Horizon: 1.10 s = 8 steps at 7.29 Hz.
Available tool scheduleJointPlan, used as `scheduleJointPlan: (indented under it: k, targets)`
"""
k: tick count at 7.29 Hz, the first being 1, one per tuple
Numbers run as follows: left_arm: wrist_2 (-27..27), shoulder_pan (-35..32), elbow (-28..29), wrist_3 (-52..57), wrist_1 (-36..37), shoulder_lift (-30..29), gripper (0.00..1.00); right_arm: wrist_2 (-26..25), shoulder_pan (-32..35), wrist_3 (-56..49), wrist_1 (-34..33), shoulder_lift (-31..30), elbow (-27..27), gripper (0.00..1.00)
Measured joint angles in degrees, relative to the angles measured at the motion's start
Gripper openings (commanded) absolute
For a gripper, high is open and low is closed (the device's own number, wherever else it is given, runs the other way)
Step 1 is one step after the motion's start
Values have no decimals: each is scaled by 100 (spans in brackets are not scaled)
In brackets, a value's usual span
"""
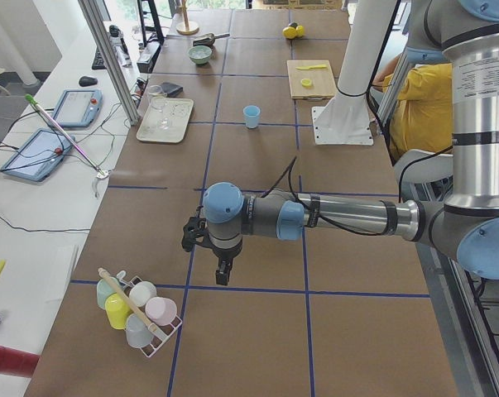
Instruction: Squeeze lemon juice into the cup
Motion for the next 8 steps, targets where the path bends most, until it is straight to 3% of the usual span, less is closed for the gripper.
scheduleJointPlan:
  k: [8]
  targets:
    - [6, -1, 31, -21, -18, 59, 100, 53, -148, 647, 59, -89, 126, 100]
